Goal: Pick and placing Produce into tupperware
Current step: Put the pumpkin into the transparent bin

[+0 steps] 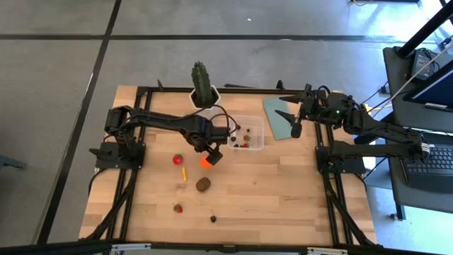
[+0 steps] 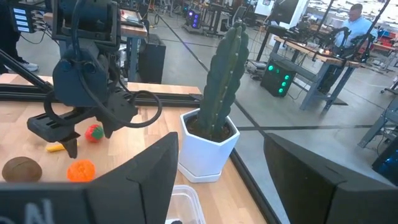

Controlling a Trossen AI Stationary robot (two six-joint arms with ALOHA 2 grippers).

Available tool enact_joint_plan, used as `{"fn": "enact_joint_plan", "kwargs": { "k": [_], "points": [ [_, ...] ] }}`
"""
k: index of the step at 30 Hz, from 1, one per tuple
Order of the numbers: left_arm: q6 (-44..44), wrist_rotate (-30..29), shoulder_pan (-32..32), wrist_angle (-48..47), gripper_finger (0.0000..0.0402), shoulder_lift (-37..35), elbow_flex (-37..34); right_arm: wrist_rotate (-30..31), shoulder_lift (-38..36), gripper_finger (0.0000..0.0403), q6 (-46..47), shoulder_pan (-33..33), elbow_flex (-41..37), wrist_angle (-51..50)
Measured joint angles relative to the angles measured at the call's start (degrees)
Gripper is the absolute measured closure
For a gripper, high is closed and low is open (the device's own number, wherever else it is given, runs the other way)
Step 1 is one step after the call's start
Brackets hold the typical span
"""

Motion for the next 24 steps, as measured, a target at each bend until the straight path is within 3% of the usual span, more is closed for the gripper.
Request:
{"fn": "enact_joint_plan", "kwargs": {
  "k": [12,21,24],
  "points": [
    [-3.0,-0.2,-1.8,2.3,0.0023,0.0,-0.5,0.0,0.0,0.0164,0.0,0.0,0.0,0.0],
    [-7.1,4.4,-2.0,17.7,0.0023,0.1,-10.9,0.0,0.9,0.0164,0.1,0.0,0.0,0.0],
    [-8.6,4.5,-2.1,18.3,0.0023,0.1,-13.3,0.0,1.7,0.0164,0.1,0.0,0.0,0.0]
  ]
}}
